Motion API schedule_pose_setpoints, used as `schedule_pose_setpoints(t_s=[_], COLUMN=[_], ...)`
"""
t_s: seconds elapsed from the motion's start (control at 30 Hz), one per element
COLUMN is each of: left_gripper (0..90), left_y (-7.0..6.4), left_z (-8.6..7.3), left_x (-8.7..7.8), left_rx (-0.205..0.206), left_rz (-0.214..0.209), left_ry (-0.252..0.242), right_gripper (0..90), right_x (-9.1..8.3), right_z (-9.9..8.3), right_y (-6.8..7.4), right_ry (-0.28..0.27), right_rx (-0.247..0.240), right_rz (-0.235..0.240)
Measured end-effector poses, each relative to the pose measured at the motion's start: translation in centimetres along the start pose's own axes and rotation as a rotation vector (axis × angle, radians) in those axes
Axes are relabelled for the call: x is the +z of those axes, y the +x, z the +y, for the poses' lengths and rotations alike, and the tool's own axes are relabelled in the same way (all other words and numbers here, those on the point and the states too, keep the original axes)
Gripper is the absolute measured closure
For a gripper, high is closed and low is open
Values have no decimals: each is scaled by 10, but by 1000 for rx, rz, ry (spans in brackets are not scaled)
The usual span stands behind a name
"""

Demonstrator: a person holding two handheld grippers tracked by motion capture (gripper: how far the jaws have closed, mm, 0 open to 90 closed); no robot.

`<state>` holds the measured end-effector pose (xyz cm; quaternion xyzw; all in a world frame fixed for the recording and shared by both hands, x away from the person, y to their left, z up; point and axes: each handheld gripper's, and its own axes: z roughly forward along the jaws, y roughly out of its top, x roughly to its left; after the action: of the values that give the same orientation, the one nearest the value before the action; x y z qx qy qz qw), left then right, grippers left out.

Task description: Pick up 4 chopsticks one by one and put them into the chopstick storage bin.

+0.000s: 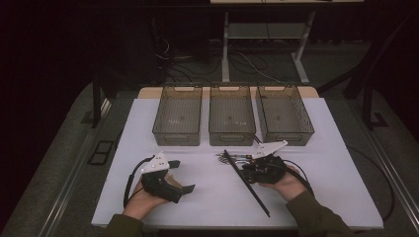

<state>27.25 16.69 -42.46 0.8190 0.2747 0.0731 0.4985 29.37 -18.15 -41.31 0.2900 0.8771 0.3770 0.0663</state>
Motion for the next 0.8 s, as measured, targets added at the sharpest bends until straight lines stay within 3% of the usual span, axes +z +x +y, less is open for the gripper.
schedule_pose_setpoints(t_s=[0.2,0.5,0.8], left_gripper=[0,0,0], left_y=[0,0,0], left_z=[0,0,0], left_x=[0,0,1], left_rx=[7,3,4], left_rz=[2,3,2], left_ry=[2,7,8], right_gripper=[770,771,737], right_x=[-14,-21,-12], right_z=[-20,-49,-49], right_y=[16,24,24], right_ry=[27,80,91], right_rx=[-22,-12,-7], right_rz=[14,6,-9])
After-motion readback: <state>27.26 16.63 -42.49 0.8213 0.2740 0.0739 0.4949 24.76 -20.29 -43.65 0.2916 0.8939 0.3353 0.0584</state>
